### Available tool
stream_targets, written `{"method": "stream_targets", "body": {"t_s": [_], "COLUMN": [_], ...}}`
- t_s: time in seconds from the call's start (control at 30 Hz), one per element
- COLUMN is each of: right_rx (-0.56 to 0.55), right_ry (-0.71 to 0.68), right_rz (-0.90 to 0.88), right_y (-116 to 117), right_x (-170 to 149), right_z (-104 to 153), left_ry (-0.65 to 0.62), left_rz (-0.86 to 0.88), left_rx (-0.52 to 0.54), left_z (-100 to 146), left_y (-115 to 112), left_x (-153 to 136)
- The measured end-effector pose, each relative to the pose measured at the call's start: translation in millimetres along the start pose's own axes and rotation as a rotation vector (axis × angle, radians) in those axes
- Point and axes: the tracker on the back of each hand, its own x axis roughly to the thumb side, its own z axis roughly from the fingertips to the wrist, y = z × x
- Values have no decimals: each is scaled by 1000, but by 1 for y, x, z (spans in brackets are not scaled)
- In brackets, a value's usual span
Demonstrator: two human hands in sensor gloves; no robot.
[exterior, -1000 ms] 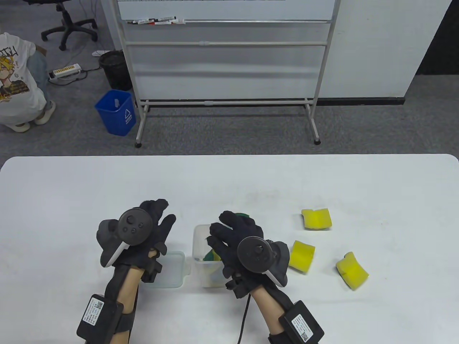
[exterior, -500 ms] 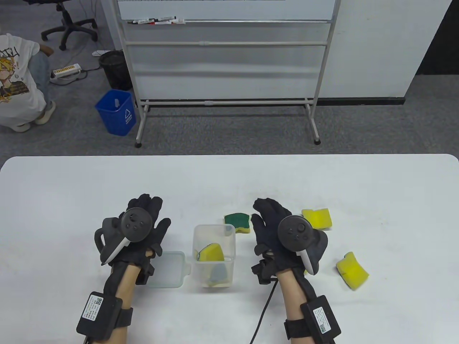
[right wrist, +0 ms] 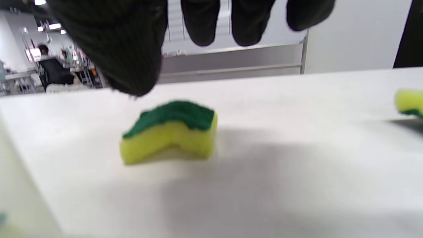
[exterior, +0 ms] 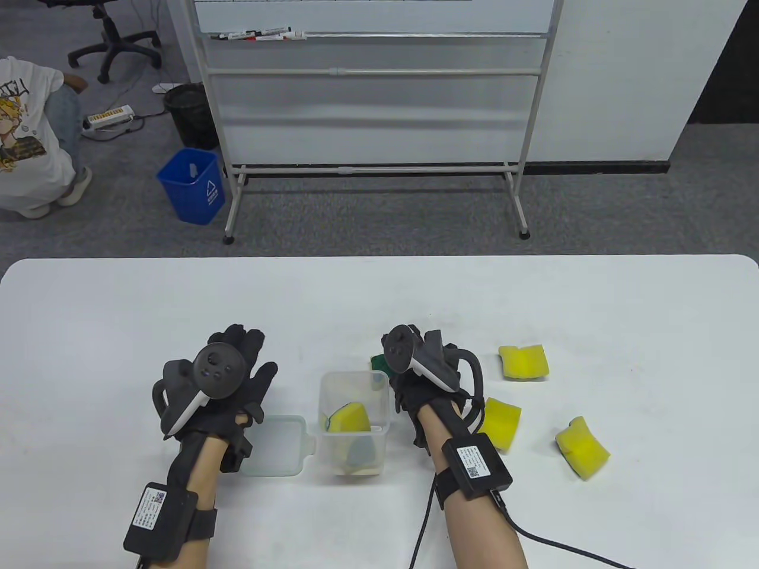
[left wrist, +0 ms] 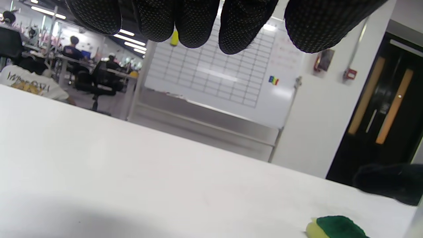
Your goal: Squeeze sponges into plastic airtight container
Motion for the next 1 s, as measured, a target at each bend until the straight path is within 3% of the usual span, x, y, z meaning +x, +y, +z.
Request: {"method": "stream_targets", "body": {"t_s": [0.1,0.37,0.57,0.77,1.0], "right_rx": [54,129,20,-128,-290], "right_ry": [-3,-10,7,8,94], "right_rz": [-10,12,99,120,-158], "right_y": [16,31,35,23,-7], "right_x": [-2,-2,2,-3,-29], "right_z": [-12,-22,-21,-14,6], "left_ry": [-2,-6,-1,1,1], "left_rz": [10,26,33,44,76], "left_rx": [-6,-13,-21,-25,-16], "left_z": [0,0,1,0,1], "left_y": [1,1,1,1,6], "left_x": [0,0,-1,-1,-2]}}
